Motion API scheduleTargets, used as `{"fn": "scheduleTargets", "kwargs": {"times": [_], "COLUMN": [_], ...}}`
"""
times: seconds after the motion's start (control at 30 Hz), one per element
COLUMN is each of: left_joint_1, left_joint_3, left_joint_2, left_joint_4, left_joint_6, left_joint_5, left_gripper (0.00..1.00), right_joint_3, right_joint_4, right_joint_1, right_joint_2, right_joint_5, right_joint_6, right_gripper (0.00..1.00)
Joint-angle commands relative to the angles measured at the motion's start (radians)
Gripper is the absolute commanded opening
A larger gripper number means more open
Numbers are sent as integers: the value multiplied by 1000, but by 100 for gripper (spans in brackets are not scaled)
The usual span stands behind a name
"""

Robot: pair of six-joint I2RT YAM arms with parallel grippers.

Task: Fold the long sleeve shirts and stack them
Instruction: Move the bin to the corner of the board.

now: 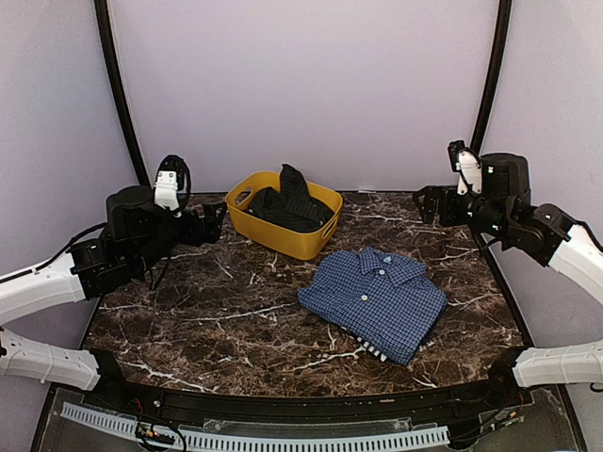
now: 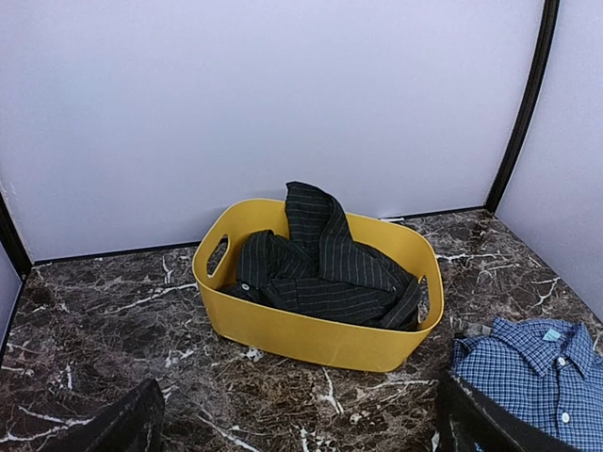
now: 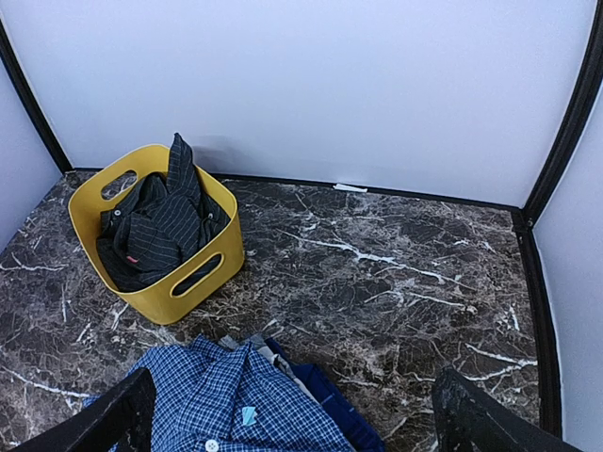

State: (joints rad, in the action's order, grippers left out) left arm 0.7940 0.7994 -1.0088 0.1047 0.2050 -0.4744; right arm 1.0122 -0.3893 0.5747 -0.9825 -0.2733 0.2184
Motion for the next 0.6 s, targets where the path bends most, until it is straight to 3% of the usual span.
{"fn": "scheduleTargets", "kwargs": {"times": [0.0, 0.37, 0.57], "left_joint_1": [-4, -13, -131], "left_joint_3": [-17, -16, 103], "left_joint_2": [1, 4, -140], "left_joint_4": [26, 26, -109], "left_joint_6": [4, 36, 148], "left_joint_5": [11, 19, 180], "left_gripper": [99, 99, 99], "right_joint_3": [-18, 9, -21], "right_joint_4": [52, 27, 34], "right_joint_1": [-4, -5, -4], "right_joint_2": [20, -19, -28], "right_joint_5": [2, 29, 79], "right_joint_6": [-7, 1, 3], "right_gripper": [99, 99, 99]}}
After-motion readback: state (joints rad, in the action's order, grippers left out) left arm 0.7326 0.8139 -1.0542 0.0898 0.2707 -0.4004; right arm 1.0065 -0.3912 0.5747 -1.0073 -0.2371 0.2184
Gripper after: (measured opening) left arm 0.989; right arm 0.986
